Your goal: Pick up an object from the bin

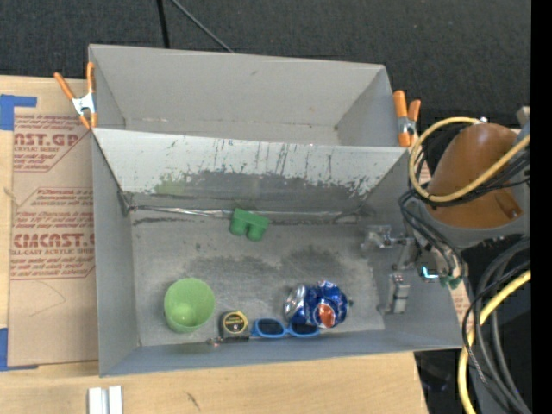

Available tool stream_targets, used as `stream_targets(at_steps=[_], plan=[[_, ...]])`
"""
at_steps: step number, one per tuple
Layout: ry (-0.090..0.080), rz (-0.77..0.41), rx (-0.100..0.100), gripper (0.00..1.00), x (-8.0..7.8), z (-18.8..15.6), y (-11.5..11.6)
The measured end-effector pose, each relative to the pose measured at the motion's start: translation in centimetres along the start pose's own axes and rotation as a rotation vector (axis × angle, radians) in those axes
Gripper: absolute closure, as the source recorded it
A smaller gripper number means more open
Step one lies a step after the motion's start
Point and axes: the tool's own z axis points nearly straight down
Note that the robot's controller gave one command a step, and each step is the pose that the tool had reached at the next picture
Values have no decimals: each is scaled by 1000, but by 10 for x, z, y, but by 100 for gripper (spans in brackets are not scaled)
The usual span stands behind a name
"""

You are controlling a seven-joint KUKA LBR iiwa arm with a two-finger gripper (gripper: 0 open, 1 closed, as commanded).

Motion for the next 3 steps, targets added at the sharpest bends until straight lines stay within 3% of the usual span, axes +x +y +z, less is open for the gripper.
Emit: stream_targets(at_steps=[1,2,3], plan=[[-1,12,-5,0,14,73,80],[-6,18,1,100,13,70,74],[-16,29,0,100,-6,-100,95]])
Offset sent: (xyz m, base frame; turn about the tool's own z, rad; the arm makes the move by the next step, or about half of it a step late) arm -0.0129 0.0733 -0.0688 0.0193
